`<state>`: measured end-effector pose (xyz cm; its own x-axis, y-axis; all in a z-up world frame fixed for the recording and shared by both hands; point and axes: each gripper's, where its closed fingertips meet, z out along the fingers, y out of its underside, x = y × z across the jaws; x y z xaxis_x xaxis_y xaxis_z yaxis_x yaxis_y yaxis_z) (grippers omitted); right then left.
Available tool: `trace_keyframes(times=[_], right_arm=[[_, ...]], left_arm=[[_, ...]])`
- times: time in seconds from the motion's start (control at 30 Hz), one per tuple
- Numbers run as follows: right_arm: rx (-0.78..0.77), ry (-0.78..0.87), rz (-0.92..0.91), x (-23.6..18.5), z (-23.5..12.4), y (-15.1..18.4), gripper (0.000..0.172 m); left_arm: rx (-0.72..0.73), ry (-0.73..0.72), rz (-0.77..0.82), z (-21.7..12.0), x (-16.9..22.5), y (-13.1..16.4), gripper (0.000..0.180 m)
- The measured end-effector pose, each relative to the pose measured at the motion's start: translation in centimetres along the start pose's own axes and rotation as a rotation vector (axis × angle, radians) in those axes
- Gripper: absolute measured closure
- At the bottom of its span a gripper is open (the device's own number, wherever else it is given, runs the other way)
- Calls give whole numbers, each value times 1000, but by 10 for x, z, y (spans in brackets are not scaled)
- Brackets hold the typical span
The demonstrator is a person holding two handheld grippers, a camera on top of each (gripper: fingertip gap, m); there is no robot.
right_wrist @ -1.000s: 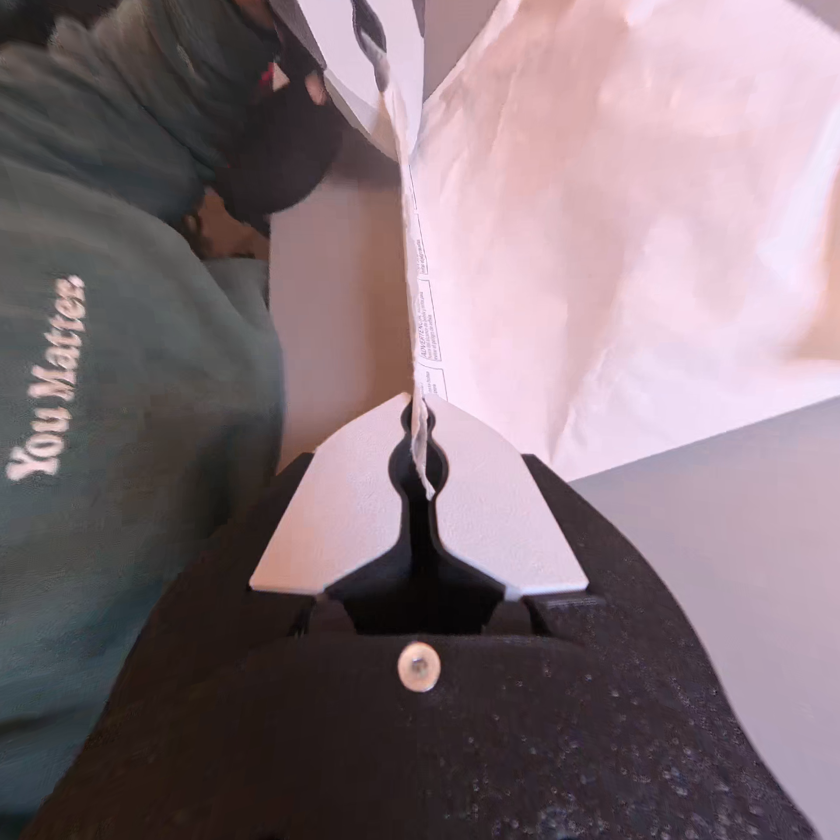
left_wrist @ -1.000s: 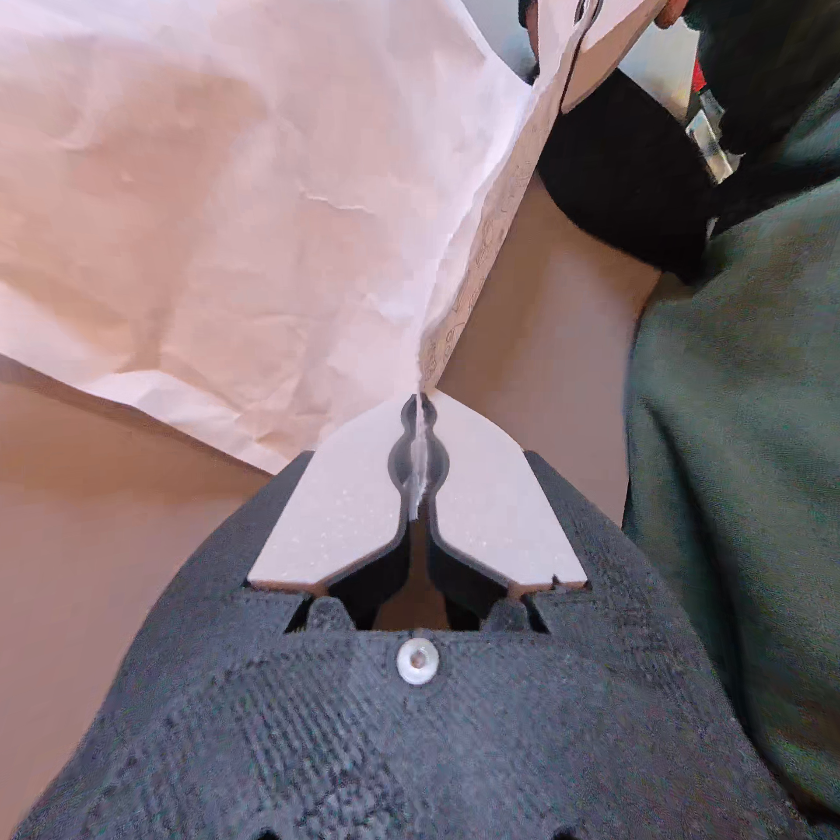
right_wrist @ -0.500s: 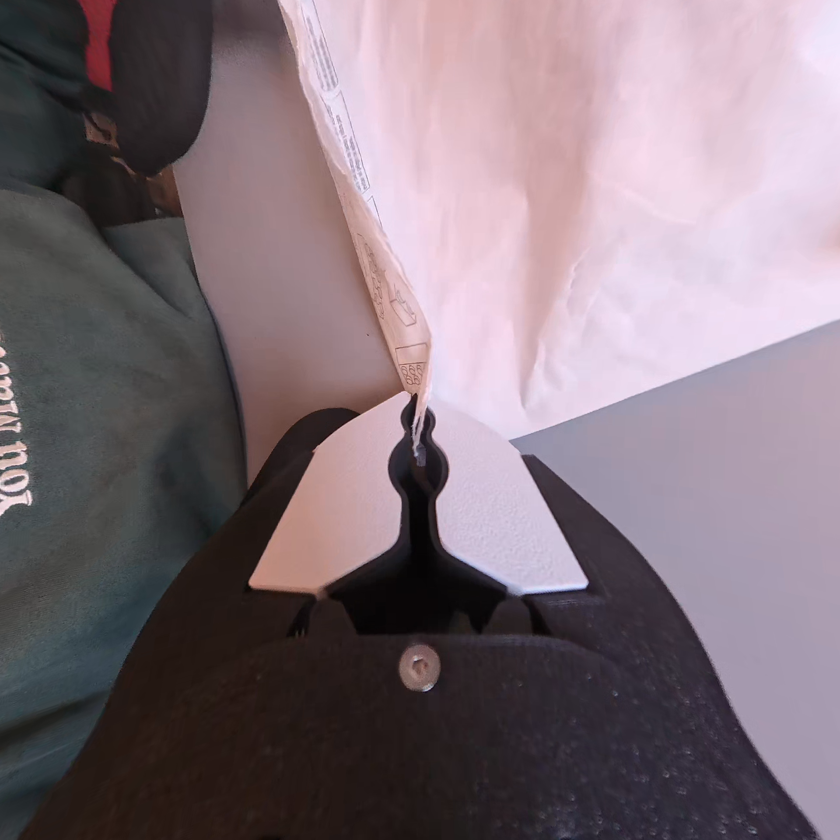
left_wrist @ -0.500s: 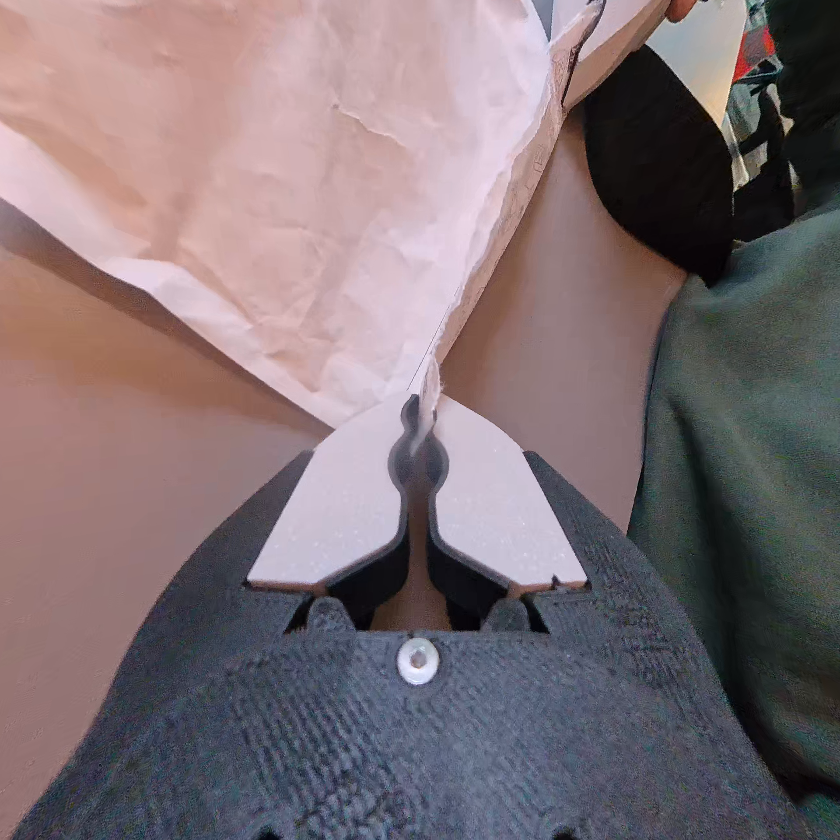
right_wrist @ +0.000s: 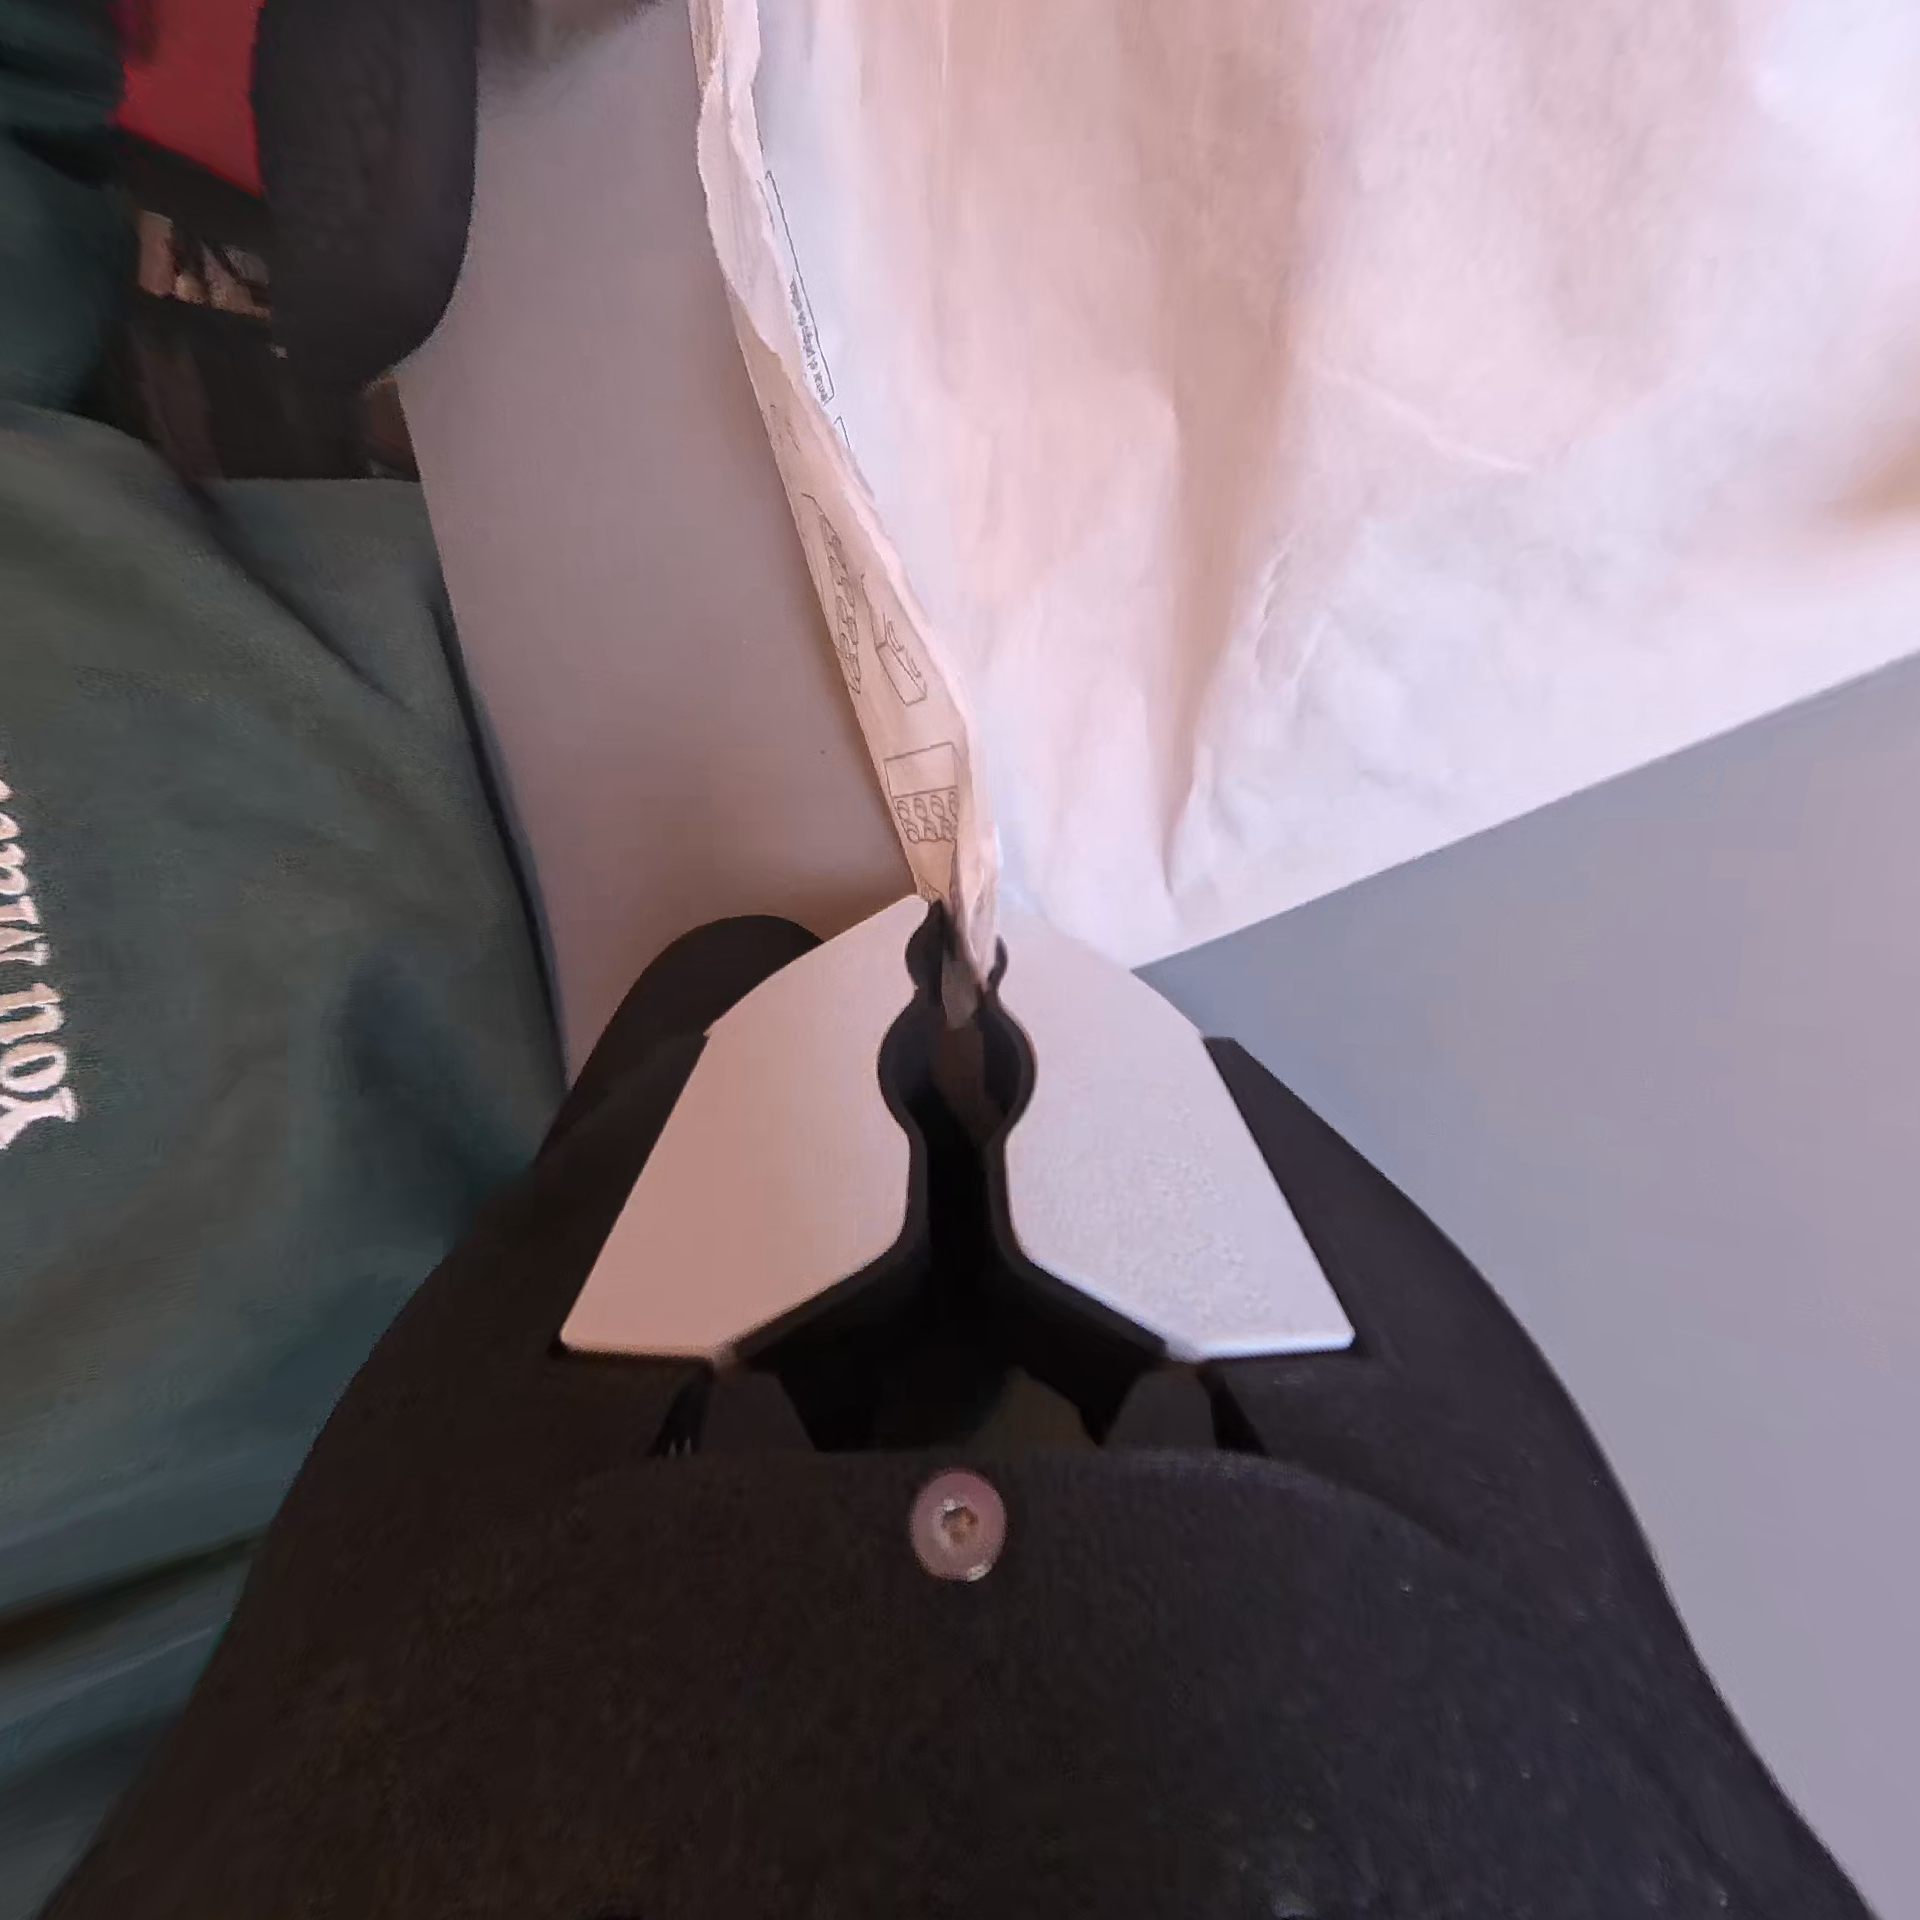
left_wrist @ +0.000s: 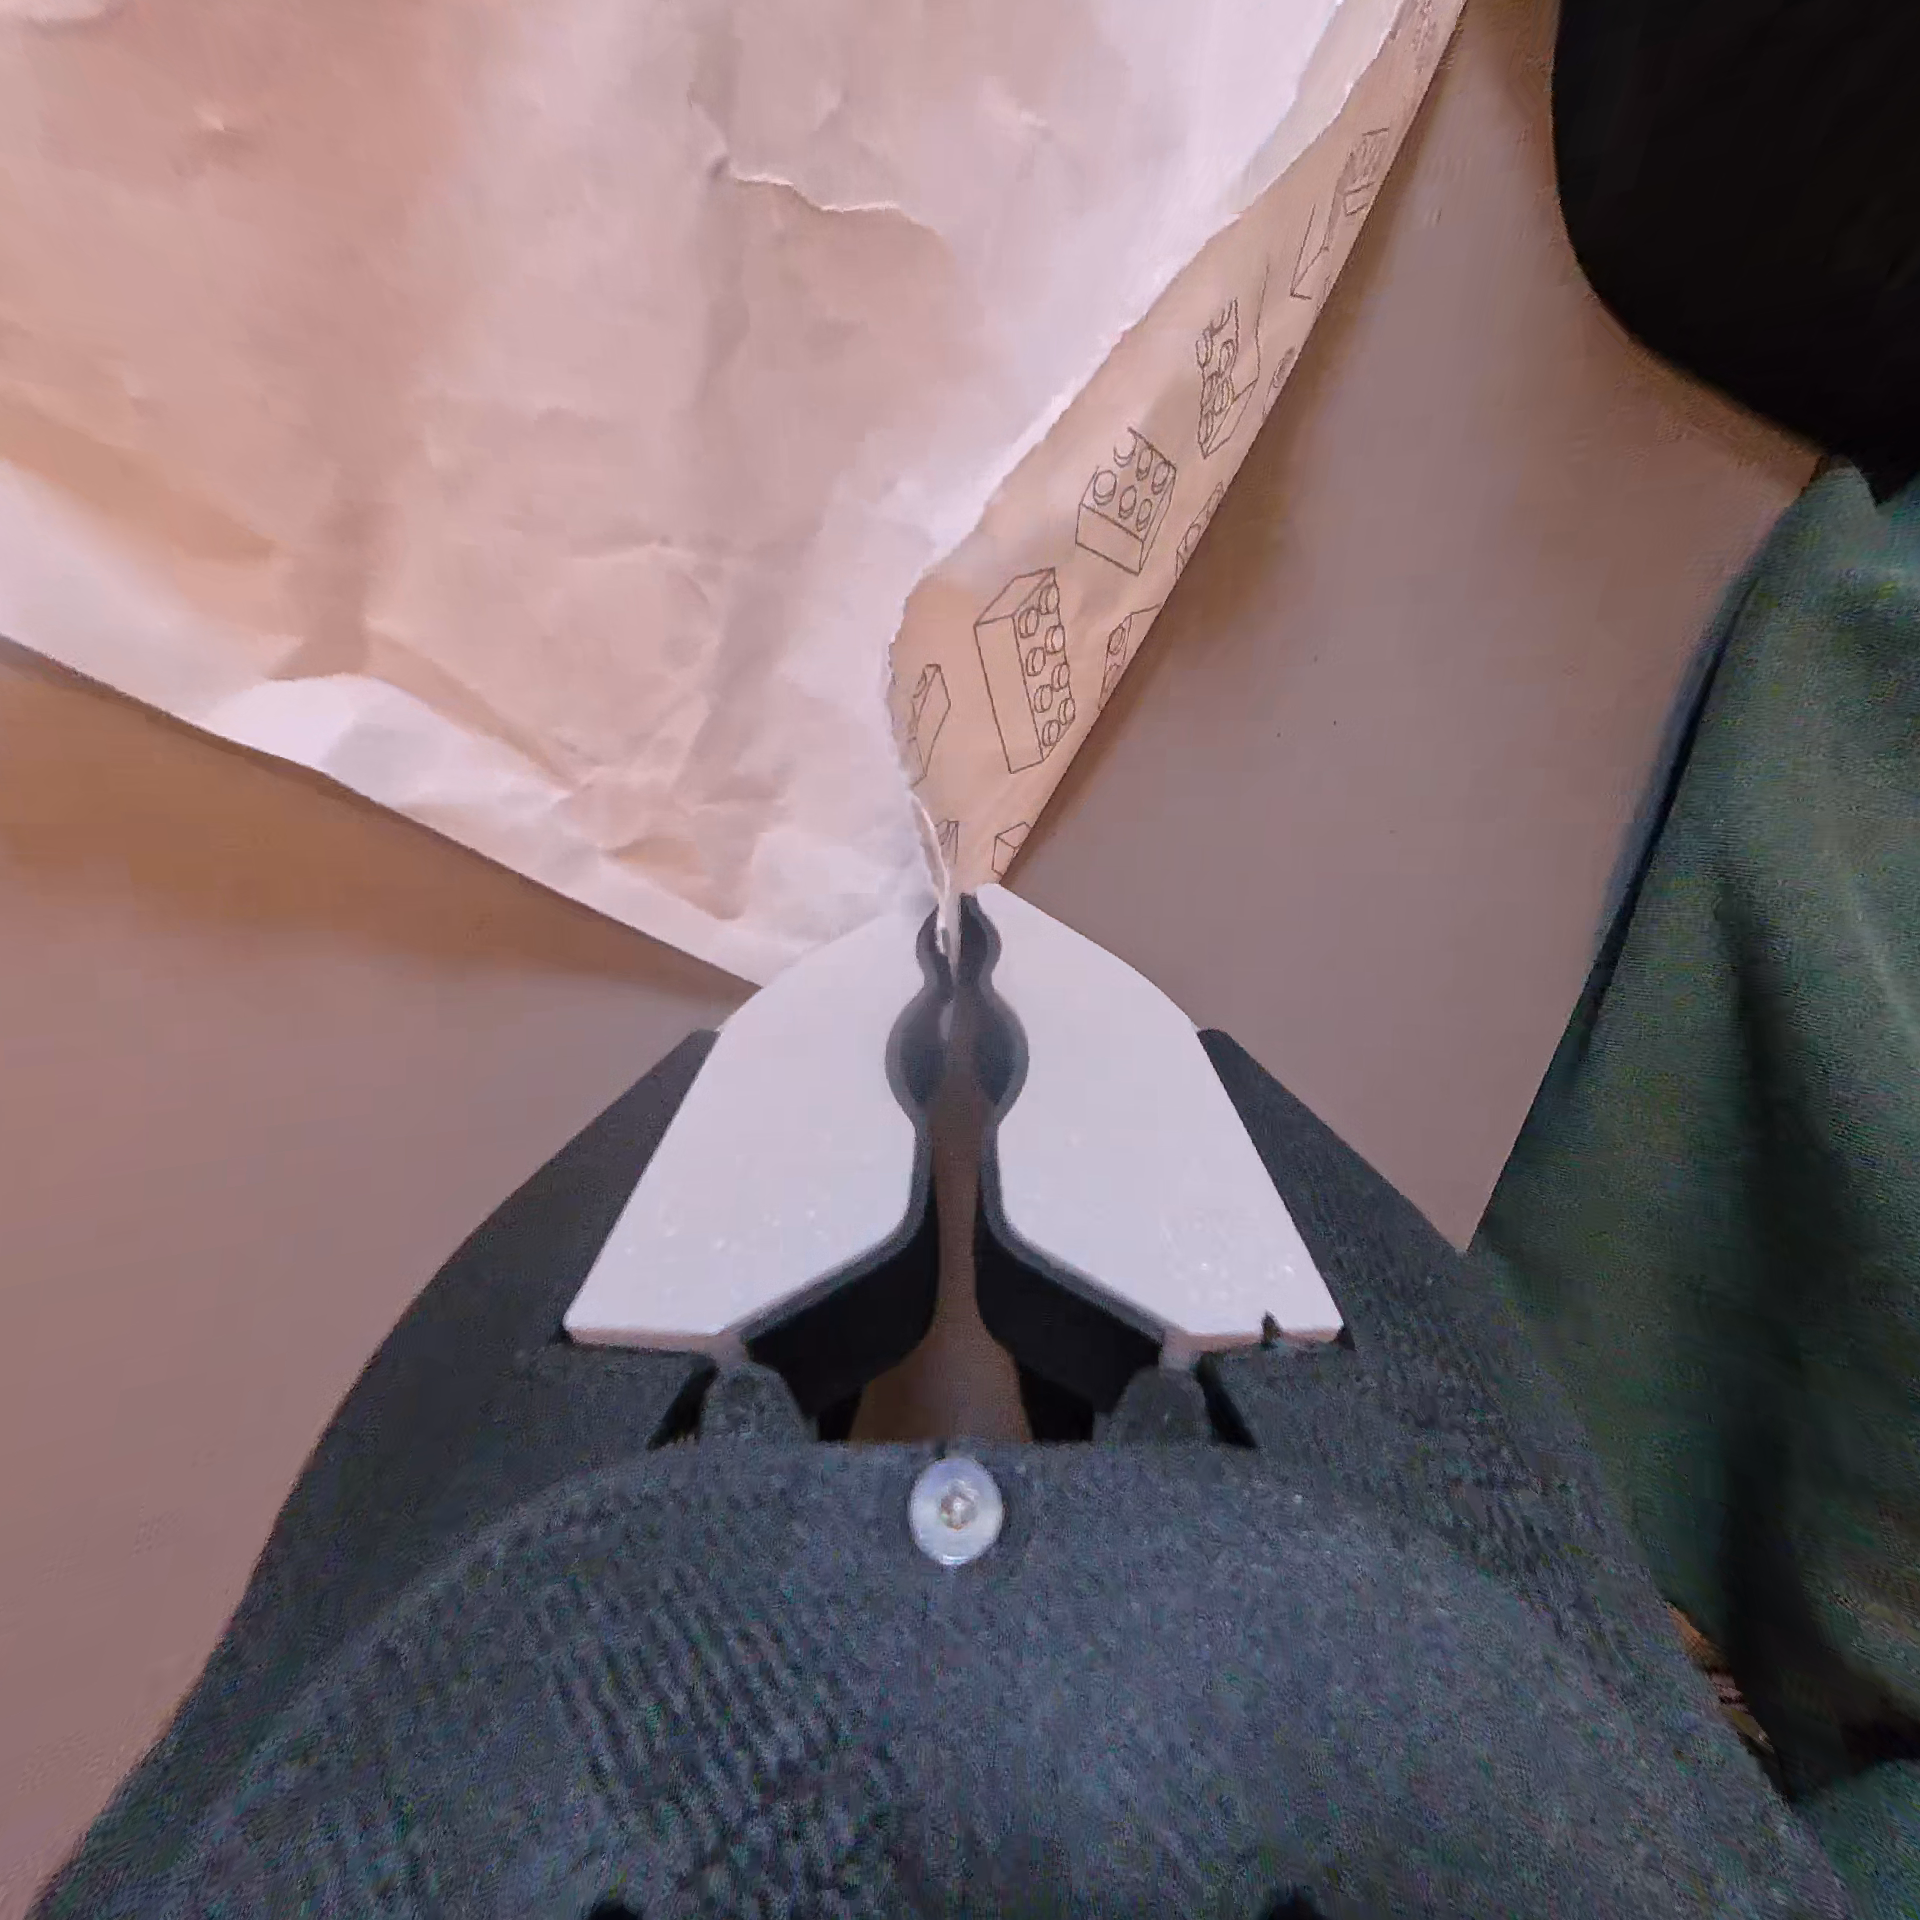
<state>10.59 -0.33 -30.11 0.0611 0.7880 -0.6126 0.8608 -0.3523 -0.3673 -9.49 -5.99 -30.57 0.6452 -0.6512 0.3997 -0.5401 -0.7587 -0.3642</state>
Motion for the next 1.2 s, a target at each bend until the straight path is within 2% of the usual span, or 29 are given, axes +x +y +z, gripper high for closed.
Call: trace_keyframes(times=[0.07, 0.13, 0.2, 0.3, 0.37, 0.47, 0.57, 0.67, 0.97, 1.2], right_arm=[[36, 83, -78, 4, -5, 0, 164], [58, 238, -206, 11, -14, -2, 160], [109, 404, -329, 8, -34, -14, 163], [255, 549, -533, -32, -62, -47, 169], [276, 544, -660, -68, -52, -62, 172], [187, 492, -768, -94, 6, -73, 172], [71, 552, -782, -67, 63, -88, 172], [8, 542, -703, -39, 90, -103, 172], [52, 303, -470, -40, 93, -126, 172], [-34, 327, -471, -32, 98, -123, 172]], left_arm=[[-22, -22, 8, 0, 0, 0, 179], [-33, -27, 0, 0, 0, 0, 179], [-38, -23, -17, 1, 0, 0, 179], [-34, -9, -50, 1, -1, 0, 179], [-35, -4, -63, 1, -1, 0, 180], [-43, -7, -59, 1, -1, 0, 180], [-29, -4, -57, 1, -1, 0, 180], [-4, -3, -44, 0, -1, 0, 179], [45, 44, -26, 0, -1, 0, 179], [47, 38, -15, 0, -1, 0, 179]])
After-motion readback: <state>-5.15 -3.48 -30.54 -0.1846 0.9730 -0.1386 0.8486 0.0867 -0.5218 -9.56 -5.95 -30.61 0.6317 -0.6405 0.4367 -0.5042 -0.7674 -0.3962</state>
